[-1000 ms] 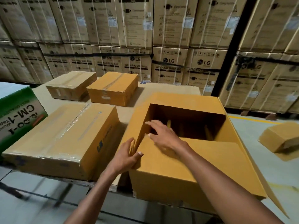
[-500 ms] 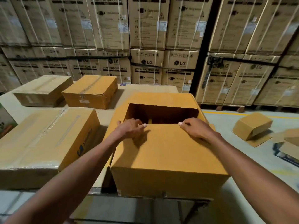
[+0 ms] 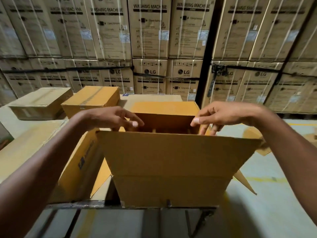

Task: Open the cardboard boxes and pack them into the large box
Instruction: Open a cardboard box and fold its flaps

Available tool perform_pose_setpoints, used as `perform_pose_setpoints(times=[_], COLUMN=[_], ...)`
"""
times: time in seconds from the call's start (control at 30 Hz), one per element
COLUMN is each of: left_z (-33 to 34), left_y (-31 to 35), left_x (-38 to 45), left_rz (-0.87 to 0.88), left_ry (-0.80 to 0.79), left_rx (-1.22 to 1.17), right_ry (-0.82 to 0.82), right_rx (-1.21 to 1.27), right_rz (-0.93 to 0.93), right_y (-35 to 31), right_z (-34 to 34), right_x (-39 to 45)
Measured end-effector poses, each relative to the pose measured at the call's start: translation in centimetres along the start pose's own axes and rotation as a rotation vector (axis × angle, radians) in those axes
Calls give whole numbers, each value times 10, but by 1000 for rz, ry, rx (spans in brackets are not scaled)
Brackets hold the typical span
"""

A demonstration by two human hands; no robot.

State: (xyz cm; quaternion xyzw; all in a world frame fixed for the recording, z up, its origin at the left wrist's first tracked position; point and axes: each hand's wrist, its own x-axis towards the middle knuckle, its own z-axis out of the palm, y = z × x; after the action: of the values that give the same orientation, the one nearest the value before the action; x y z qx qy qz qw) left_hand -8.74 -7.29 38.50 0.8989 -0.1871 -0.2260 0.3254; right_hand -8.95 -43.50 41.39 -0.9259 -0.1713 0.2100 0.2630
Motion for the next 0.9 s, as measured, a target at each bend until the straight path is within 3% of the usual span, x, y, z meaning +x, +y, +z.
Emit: perform_pose_setpoints(times=[0.1,0.2,0.27,0.37,0.47,0.6,0.7,0.9], left_z=[28,71,103,144,173,192,204,211], left_y=[-6,-18,-32,-59,-77,-90,-97,-105], left_x=[-9,-3,6,20,28,30,31,33], left_rz=[-25,-99,-137,-122,-105,-44,24,39], left_ry=[-306,-399,-296,-155,-107,210,367,438], left_rx=[-47,57,201,472,393,561,619,612], right_ry=[-172,-283,-288,-161,-84,88,250,376], right_rx=[-95,-182,-205,-208,-167,-364,-366,-406], right_rz=[-34,22,51,53,96,127,106,94], right_y=[6,21,33,52,65,71,74,79], right_z=[22,62,94,140,179,210,223,234], right_x=[-13,-10,-4,11,27,38,37,38])
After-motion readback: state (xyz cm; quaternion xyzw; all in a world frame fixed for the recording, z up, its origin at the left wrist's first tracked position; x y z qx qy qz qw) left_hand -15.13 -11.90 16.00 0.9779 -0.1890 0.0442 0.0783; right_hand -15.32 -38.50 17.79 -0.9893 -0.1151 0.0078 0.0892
